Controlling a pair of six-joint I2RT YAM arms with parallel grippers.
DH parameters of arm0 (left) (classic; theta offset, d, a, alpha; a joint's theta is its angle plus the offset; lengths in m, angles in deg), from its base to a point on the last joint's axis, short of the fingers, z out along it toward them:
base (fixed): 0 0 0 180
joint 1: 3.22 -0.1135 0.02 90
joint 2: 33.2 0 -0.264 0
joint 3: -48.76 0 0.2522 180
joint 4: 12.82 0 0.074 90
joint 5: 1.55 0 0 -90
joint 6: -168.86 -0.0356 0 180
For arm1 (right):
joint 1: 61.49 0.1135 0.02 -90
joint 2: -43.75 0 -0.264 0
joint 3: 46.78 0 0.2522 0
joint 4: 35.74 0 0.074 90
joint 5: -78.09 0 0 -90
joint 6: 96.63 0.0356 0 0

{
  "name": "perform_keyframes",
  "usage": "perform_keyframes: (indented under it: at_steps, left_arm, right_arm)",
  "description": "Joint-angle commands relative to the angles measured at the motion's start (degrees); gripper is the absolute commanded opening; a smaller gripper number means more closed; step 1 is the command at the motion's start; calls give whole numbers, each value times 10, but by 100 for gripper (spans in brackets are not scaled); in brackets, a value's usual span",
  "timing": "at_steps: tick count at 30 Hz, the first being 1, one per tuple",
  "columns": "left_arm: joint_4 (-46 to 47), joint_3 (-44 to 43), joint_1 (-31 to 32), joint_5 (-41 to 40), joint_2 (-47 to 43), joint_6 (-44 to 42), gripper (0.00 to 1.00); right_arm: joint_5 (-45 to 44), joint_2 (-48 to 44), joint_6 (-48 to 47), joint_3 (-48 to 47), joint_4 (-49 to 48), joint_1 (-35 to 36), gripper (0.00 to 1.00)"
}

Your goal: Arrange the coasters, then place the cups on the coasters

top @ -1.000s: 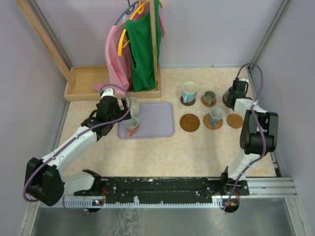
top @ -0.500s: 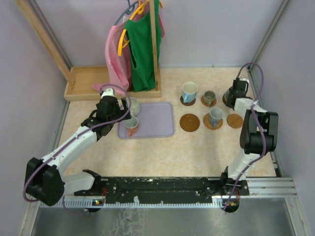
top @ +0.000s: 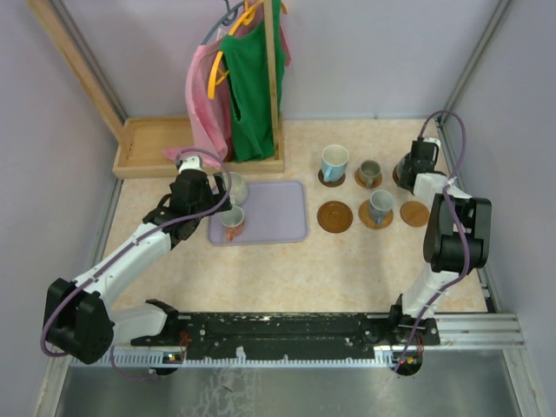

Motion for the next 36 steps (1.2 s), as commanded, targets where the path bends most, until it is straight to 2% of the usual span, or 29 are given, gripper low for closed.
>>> perform_keyframes:
  at_steps: [1, 8, 15, 20, 29, 36]
  left_arm:
    - [12, -1, -4, 4, -4, 0, 100]
    - [12, -2, -4, 3, -5, 0, 100]
    - [7, -5, -5, -3, -9, -1, 100]
    - [3, -11, -8, -3, -14, -2, 100]
    - [-12, -22, -13, -14, -22, -2, 100]
    - [-29, -31, -28, -21, -22, 11, 100]
  right_arm:
    - [-16, -14, 8, -26, -21, -9, 36]
    - [-29, -66, 32, -23, -3, -9, 38]
    - [-56, -146, 78, -16, 53, -7, 38]
    - [-75, -216, 100, -4, 87, 19, 38]
    - [-79, -295, 116, -12, 156, 171, 38]
    - [-104, -311, 142, -7, 181, 333, 38]
